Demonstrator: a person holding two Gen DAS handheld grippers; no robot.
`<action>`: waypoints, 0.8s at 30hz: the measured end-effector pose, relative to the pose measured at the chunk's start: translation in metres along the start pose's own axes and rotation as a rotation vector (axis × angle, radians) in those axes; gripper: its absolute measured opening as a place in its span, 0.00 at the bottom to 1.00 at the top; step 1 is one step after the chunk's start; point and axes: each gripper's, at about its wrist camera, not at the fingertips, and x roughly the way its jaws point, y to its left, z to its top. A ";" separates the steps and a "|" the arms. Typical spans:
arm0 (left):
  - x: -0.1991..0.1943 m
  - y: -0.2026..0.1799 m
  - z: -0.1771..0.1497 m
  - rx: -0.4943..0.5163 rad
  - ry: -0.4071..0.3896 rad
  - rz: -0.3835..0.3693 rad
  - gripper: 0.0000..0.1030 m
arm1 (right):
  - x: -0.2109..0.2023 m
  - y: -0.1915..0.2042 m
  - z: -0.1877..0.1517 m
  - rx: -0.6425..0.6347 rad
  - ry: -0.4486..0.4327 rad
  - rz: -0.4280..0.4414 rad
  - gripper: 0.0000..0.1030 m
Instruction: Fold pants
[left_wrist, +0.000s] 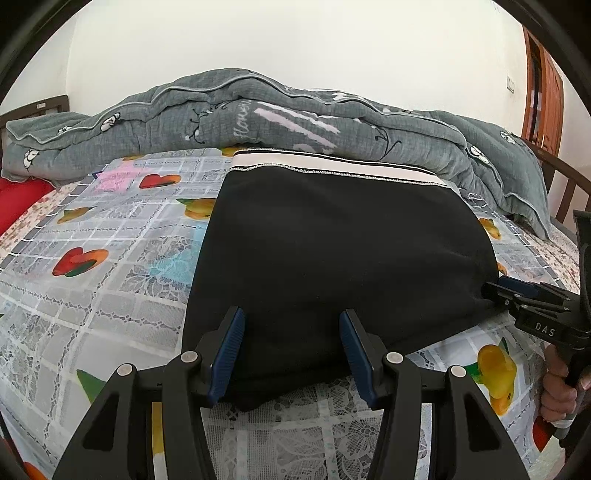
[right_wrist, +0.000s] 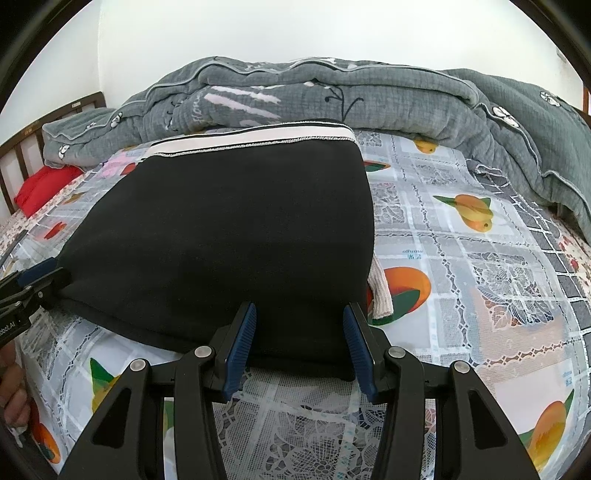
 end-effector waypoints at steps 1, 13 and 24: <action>0.000 0.000 0.000 0.000 0.000 0.000 0.49 | 0.000 0.000 0.000 0.000 0.000 -0.001 0.47; -0.002 0.002 0.000 -0.008 -0.002 -0.005 0.50 | 0.000 0.000 0.000 0.010 0.008 0.001 0.47; -0.009 0.002 -0.006 -0.030 0.006 -0.011 0.50 | -0.007 -0.002 0.000 0.023 0.039 -0.003 0.47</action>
